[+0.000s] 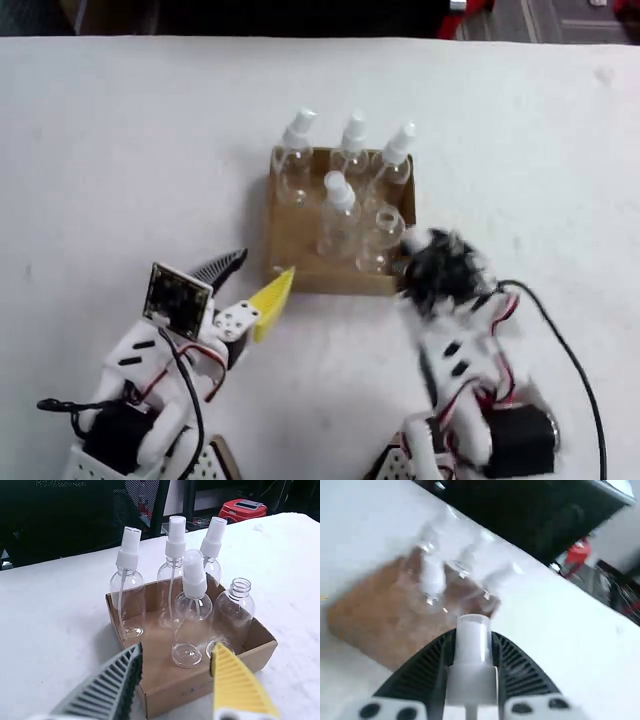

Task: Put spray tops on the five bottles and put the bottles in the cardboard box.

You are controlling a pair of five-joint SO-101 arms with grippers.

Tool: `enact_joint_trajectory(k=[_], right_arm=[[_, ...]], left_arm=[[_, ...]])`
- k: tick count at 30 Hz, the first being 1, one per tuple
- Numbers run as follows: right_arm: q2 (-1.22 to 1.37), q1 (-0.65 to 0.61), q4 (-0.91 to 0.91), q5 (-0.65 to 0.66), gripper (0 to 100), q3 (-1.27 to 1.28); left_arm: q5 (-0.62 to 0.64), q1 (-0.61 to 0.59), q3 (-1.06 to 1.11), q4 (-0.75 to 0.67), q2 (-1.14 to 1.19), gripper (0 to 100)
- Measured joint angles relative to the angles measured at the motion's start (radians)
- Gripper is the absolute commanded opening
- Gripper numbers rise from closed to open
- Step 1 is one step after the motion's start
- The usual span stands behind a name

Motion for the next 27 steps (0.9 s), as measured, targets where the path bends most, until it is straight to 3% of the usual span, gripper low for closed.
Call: enact_joint_trajectory(k=[6,10,16,27], right_arm=[[0.006,0.358,-0.175,0.118,1.5,0.195],[0.044,0.506,-0.37,0.132,1.5,0.359],[0.33,0.611,-0.592,0.133,1.5,0.39],[1.073,0.617,-0.589,0.133,1.5,0.057]], left_arm=[[0.0,0.003,0.0,0.008,0.0,23],[-0.003,0.0,0.0,0.02,0.0,23],[-0.006,-0.054,0.0,0.02,0.0,23],[-0.006,-0.061,0.0,0.02,0.0,23]])
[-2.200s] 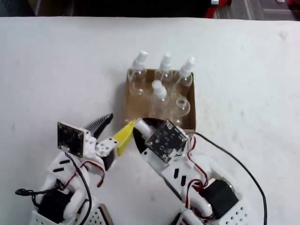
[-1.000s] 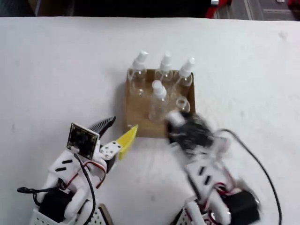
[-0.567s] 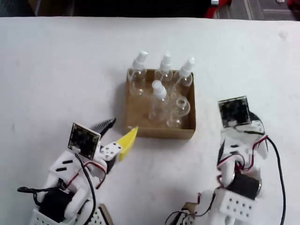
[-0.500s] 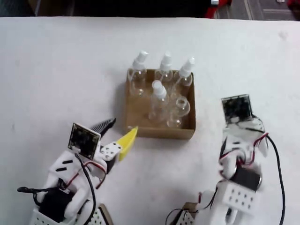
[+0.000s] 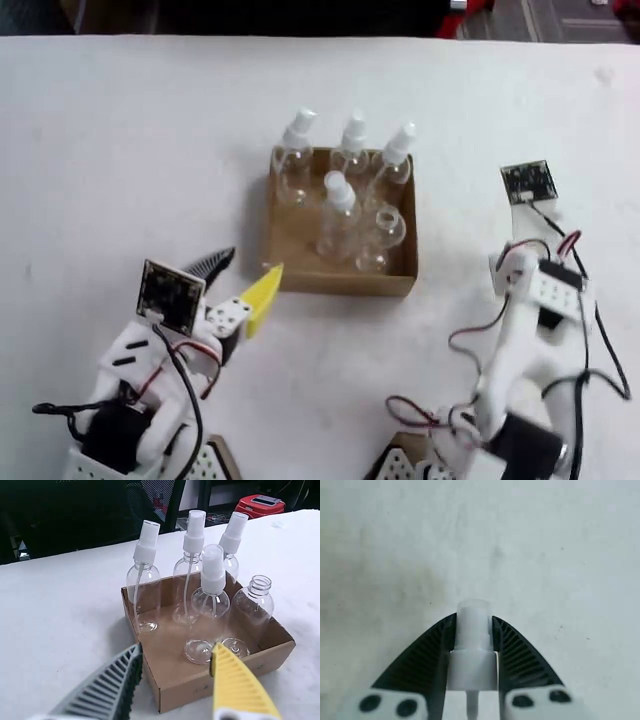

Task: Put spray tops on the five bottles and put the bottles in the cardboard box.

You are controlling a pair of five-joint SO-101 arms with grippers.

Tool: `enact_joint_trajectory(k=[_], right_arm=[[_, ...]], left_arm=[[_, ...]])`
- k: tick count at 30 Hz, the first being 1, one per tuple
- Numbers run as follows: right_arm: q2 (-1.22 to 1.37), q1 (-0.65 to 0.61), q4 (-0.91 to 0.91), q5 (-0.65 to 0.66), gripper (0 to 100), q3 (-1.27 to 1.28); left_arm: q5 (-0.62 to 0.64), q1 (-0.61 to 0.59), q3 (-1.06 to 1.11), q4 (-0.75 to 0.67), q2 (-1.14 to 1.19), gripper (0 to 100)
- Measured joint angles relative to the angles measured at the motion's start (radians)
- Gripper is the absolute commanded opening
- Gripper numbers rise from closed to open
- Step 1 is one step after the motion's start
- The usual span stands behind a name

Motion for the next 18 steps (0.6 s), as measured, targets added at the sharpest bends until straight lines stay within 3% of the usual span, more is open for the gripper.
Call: enact_joint_trajectory(k=[5,11,18], right_arm=[[0.153,0.0,0.0,0.0,2.8,-0.101],[0.252,0.0,0.0,0.0,19.6,-0.155],[0.278,0.002,0.0,0.0,20.9,-0.157]], left_arm=[[0.0,0.0,0.0,0.0,0.0,23],[0.0,0.0,0.0,0.0,0.0,23],[0.0,0.0,0.0,0.0,0.0,23]])
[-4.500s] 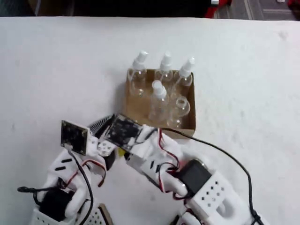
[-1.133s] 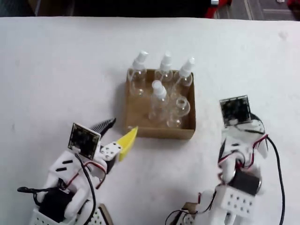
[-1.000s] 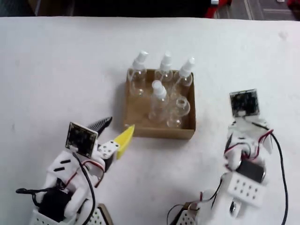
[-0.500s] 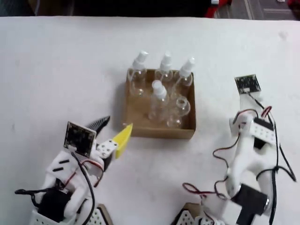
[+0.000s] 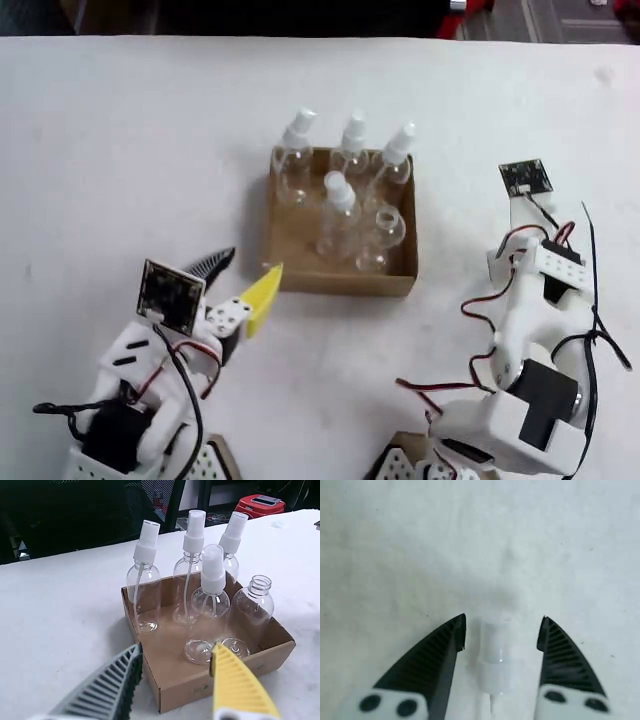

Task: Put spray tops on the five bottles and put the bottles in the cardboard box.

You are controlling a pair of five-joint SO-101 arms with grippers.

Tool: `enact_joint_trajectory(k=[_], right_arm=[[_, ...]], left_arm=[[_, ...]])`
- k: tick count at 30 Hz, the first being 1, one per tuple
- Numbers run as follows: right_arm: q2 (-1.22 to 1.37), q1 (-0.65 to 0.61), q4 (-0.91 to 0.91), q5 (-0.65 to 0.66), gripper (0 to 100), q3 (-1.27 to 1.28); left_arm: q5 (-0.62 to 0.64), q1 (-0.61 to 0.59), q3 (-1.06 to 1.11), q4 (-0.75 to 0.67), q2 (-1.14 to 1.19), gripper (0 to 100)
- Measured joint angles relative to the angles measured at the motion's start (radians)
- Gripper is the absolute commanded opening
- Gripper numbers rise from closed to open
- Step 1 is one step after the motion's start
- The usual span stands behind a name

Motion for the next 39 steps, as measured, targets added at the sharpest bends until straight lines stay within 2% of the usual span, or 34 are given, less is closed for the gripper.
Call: enact_joint_trajectory(k=[8,12,16,19,26,33,39], right_arm=[[0.002,-0.015,0.064,0.057,20.6,-0.061],[0.055,-0.02,0.236,0.057,20.5,-0.238],[0.193,-0.034,0.462,0.058,20.5,-0.465],[0.313,-0.035,0.562,0.058,20.5,-0.605],[0.491,-0.04,0.582,0.057,20.1,-0.729],[0.555,-0.035,0.577,0.078,7.8,-0.776],[0.611,-0.005,0.578,0.11,8.5,-0.829]], left_arm=[[0.0,0.0,0.005,0.0,-0.002,23],[0.0,-0.002,0.057,-0.04,-0.002,23],[0.0,0.0,0.077,-0.069,0.0,23],[0.0,-0.002,0.077,-0.071,0.002,23],[0.0,-0.002,0.077,-0.071,0.002,23],[0.0,-0.002,0.077,-0.071,0.002,23],[0.0,-0.002,0.078,-0.071,0.002,23]])
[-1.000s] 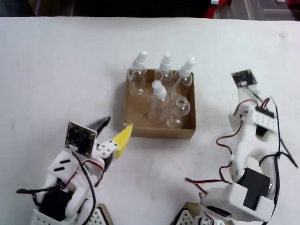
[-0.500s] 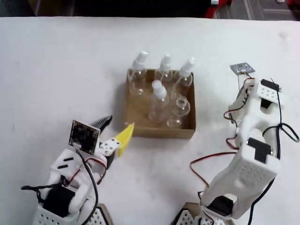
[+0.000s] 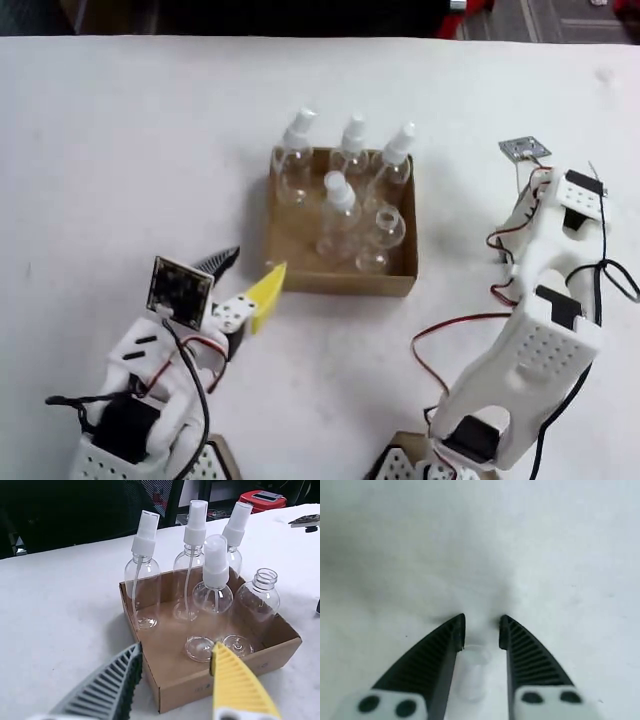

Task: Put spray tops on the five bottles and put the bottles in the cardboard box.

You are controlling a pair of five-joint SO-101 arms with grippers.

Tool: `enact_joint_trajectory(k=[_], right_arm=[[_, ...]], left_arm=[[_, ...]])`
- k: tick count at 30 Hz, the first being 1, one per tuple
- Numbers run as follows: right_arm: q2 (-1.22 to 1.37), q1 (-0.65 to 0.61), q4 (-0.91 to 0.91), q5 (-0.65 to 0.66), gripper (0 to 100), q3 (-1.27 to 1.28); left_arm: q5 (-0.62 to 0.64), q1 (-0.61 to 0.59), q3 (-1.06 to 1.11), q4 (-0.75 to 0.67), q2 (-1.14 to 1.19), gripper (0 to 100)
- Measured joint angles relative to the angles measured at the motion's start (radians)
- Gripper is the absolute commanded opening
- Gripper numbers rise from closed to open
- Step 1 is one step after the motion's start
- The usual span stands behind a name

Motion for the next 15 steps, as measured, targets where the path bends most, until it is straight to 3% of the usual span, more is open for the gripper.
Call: enact_joint_trajectory(k=[8,15], right_arm=[[0.017,0.035,0.031,0.006,25.7,-0.025],[0.015,0.032,0.094,0.009,20.7,-0.023]], left_arm=[[0.0,0.0,0.0,0.0,0.0,23],[0.0,0.0,0.0,0.0,0.0,23]])
